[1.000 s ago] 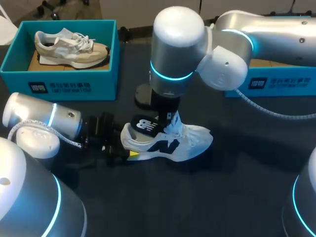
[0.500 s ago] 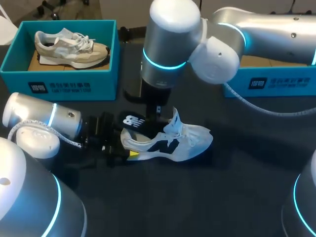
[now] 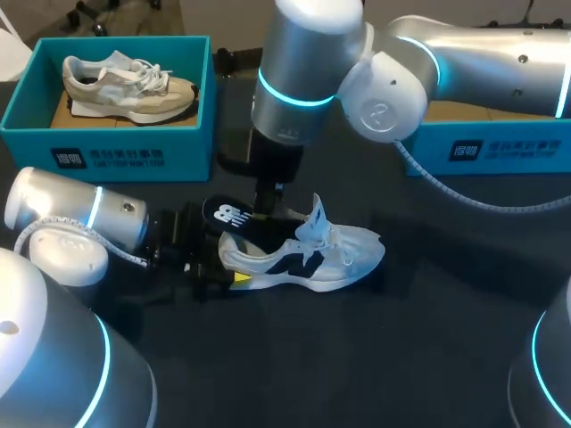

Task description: Take the shoe out of the shoebox, open the shoe tongue, remove and reinsert the insole, then place the shoe into the shoebox

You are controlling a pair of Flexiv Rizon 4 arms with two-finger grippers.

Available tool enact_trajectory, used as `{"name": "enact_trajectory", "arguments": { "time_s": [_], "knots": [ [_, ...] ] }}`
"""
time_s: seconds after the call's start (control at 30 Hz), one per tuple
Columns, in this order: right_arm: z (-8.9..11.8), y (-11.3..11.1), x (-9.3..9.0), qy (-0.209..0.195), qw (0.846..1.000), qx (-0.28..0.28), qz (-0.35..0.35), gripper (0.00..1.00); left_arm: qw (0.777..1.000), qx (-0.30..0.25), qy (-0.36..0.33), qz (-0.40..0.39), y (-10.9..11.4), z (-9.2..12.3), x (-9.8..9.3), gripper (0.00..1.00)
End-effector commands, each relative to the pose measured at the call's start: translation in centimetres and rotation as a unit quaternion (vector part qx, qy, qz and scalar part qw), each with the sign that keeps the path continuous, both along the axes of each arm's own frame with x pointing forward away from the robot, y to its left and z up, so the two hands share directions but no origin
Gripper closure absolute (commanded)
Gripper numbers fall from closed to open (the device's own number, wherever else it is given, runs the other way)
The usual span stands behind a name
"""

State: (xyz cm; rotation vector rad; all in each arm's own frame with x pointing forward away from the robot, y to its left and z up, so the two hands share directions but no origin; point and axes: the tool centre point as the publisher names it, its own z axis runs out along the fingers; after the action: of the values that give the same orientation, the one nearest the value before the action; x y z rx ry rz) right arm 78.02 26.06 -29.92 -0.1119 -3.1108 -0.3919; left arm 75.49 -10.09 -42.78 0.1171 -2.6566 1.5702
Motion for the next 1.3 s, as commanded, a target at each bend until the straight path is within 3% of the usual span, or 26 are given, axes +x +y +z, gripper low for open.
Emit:
{"name": "enact_trajectory", "arguments": {
  "time_s": [0.03,0.2,0.43,0.67,1.0,1.3],
  "knots": [
    [1.0,-1.3,0.0,0.022,1.0,0.018,0.006,0.12,1.0,0.002,0.0,0.001,-0.3,-0.4,0.2,1.0],
    [1.3,-1.6,0.1,0.066,0.997,0.045,0.012,0.0,1.0,0.002,0.0,0.001,-0.3,-0.4,0.2,1.0],
    [0.4,-1.6,-0.2,0.136,0.984,0.113,-0.002,0.0,1.0,0.002,0.0,0.001,-0.3,-0.4,0.2,1.0],
    [-0.7,-0.6,-0.9,0.19,0.972,0.138,-0.005,0.0,1.0,0.002,0.0,0.001,-0.3,-0.4,0.2,1.0],
    [-1.7,0.9,-1.6,0.218,0.961,0.172,-0.007,0.0,1.0,0.002,0.0,0.001,-0.3,-0.4,0.2,1.0],
    [-2.5,2.0,-2.8,0.234,0.955,0.183,-0.004,0.09,1.0,0.002,0.0,0.001,-0.3,-0.4,0.2,1.0]
  ]
}}
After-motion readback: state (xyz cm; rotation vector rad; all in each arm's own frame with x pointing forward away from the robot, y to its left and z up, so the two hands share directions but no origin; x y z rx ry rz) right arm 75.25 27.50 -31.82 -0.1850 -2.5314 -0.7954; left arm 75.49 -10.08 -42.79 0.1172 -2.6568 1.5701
